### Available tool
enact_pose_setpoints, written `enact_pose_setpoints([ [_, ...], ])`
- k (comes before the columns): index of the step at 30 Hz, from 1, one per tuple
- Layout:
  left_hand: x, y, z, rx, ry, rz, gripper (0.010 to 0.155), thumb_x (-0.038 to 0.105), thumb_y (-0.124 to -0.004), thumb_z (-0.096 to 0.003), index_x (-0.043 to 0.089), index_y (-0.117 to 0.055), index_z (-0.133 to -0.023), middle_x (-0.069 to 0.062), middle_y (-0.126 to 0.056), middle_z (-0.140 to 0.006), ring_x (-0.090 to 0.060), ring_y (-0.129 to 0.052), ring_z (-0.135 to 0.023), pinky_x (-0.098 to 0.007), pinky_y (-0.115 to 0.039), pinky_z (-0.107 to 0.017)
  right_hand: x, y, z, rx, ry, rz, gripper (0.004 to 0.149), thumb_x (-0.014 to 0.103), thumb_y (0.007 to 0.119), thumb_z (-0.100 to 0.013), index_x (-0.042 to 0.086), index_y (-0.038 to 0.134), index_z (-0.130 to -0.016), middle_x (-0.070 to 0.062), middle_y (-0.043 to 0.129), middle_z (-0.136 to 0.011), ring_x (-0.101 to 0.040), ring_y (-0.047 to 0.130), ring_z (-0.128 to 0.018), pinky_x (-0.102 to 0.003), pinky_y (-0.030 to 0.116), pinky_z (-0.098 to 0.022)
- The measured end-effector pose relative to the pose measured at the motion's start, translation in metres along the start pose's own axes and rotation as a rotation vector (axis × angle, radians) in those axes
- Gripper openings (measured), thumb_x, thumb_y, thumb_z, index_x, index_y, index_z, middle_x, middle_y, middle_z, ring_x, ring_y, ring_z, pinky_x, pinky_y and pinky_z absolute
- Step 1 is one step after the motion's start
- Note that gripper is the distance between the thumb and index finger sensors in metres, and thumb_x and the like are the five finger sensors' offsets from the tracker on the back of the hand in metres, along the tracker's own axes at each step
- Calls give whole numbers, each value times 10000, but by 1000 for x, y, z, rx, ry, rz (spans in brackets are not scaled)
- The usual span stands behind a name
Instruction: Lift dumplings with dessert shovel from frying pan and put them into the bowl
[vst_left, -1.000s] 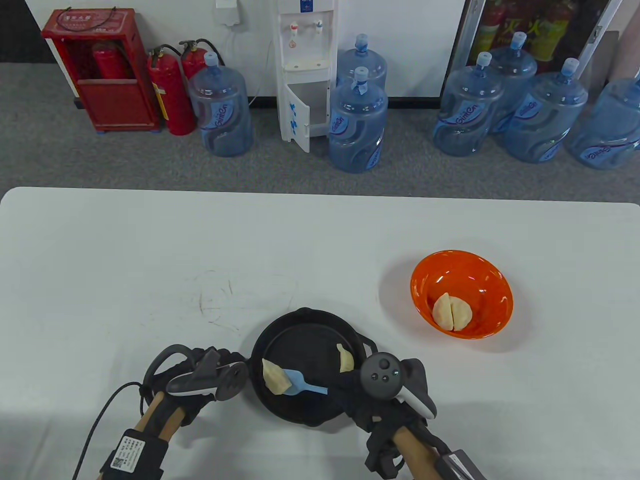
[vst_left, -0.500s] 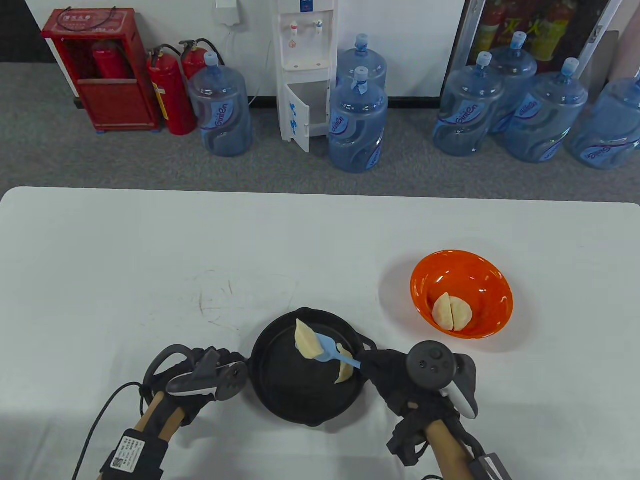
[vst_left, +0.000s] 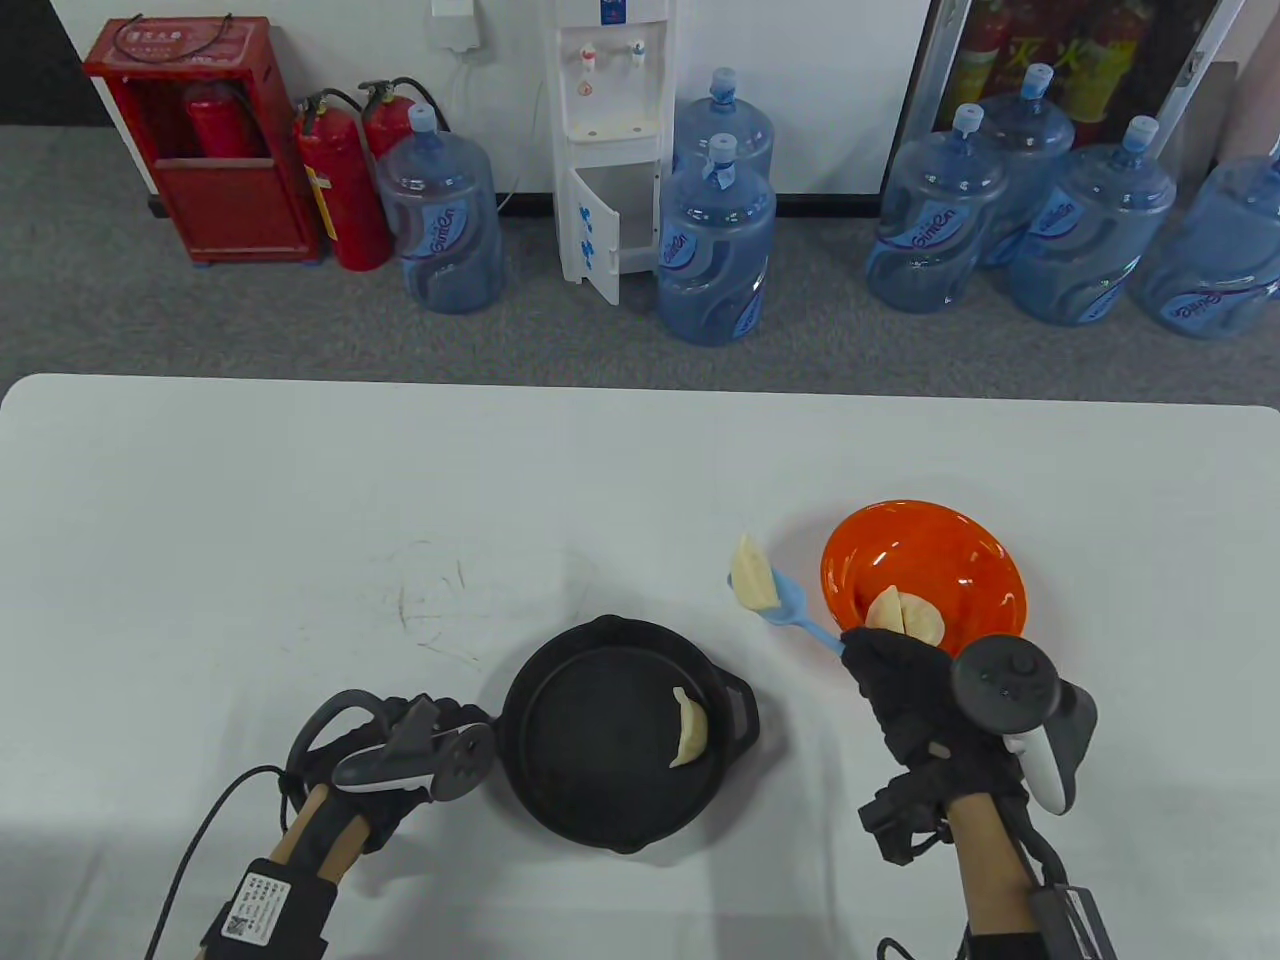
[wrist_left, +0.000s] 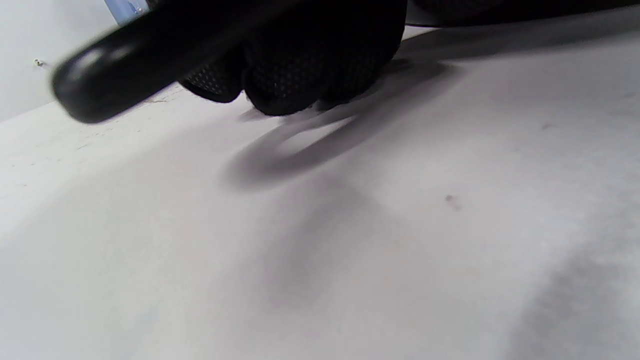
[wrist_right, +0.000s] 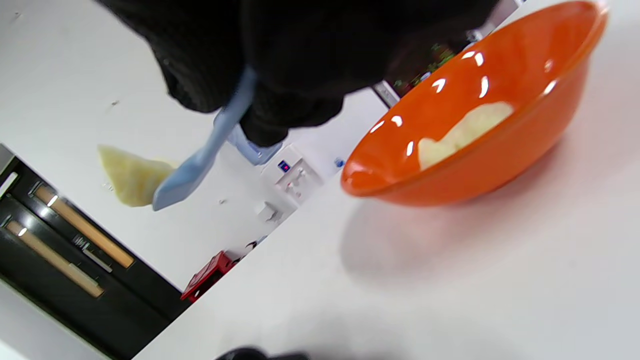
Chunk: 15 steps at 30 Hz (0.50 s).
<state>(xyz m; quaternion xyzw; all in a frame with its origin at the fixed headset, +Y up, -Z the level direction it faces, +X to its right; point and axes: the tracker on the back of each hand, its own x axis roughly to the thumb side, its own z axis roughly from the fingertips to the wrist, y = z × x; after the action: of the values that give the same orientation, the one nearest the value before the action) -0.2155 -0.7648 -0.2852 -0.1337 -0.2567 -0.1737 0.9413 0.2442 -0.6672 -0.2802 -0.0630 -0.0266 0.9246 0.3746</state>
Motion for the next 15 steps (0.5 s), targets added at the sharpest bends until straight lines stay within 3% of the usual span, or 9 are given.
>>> enact_pose_setpoints([
  [15,0,0,0,0,0,7,546,509,-543,-567,277,-587,-1059,93,-828,-880,-130,-967,-685,-494,-777,-744,-58,-13,-17,-70,215,103,415,408,772,-625,189,883,-959,-108,938,-762,-122,915,-282,-301,814,-186],
])
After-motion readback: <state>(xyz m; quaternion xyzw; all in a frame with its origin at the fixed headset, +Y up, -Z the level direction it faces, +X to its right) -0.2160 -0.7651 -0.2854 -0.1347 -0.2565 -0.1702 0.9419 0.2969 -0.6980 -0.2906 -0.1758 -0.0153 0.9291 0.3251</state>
